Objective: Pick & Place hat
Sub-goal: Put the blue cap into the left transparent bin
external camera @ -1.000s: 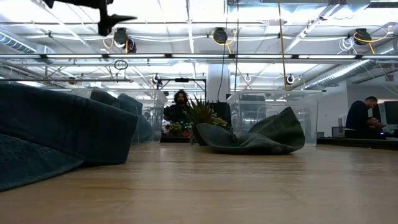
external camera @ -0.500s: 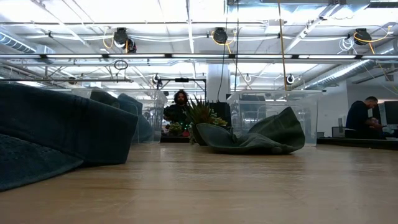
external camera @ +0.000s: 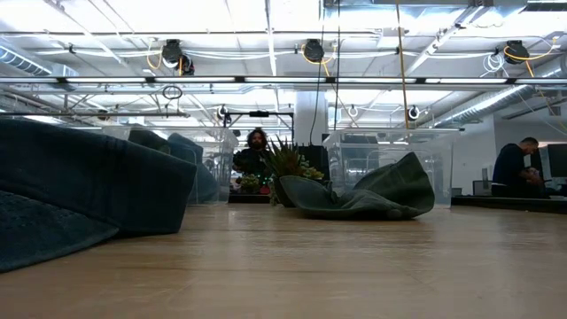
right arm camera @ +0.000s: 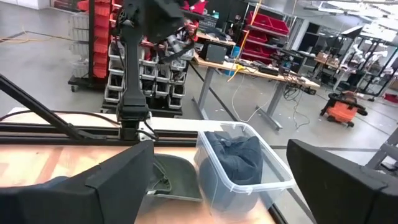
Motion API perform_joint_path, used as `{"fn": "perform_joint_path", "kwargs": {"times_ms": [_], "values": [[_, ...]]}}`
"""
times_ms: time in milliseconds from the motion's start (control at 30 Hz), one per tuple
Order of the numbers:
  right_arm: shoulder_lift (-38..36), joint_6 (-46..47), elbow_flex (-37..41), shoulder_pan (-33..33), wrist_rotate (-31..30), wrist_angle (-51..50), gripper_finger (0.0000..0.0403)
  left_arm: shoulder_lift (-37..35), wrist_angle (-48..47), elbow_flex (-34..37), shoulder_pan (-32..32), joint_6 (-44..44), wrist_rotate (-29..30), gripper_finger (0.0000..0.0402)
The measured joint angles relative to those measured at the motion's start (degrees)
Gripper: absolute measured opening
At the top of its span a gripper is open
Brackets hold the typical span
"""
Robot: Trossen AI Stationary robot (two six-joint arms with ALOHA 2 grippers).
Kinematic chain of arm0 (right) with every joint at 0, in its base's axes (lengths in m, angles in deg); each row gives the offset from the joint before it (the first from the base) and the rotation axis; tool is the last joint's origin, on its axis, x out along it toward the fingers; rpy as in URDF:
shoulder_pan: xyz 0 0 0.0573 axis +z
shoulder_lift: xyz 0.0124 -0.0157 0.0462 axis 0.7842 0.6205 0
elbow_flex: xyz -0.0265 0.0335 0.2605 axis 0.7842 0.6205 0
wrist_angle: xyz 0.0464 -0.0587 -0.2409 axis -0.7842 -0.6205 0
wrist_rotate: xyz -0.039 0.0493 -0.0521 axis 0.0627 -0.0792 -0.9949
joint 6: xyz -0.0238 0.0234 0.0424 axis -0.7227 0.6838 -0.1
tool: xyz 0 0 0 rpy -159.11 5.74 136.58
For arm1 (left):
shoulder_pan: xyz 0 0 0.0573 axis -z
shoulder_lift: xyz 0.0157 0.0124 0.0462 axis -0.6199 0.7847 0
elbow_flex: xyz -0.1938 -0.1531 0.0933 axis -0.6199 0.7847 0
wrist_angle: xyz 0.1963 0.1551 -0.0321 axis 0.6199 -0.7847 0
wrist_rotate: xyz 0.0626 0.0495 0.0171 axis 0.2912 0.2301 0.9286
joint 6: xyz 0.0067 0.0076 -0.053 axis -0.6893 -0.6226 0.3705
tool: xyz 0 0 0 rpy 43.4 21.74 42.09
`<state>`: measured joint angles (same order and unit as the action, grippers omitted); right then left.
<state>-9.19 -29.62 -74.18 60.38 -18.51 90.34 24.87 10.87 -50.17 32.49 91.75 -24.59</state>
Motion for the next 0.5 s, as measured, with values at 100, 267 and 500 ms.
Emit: {"fn": "perform_joint_path", "kwargs": {"times_ms": [100, 267, 500], "values": [[0.0, 0.1, 0.0, 0.0, 0.0, -1.1, 0.0357, 0.1, -3.2, 0.0, 3.3, 2.0, 0.9, 0.0223], [0.0, 3.0, 0.0, -0.1, 2.7, -3.2, 0.0357, 0.1, -8.0, 0.0, 8.3, 6.3, 3.0, 0.022], [0.0, 6.3, 0.0, -0.5, 7.4, -5.1, 0.0357, 0.2, -19.7, 0.0, 14.7, 15.3, 3.5, 0.0215]]}}
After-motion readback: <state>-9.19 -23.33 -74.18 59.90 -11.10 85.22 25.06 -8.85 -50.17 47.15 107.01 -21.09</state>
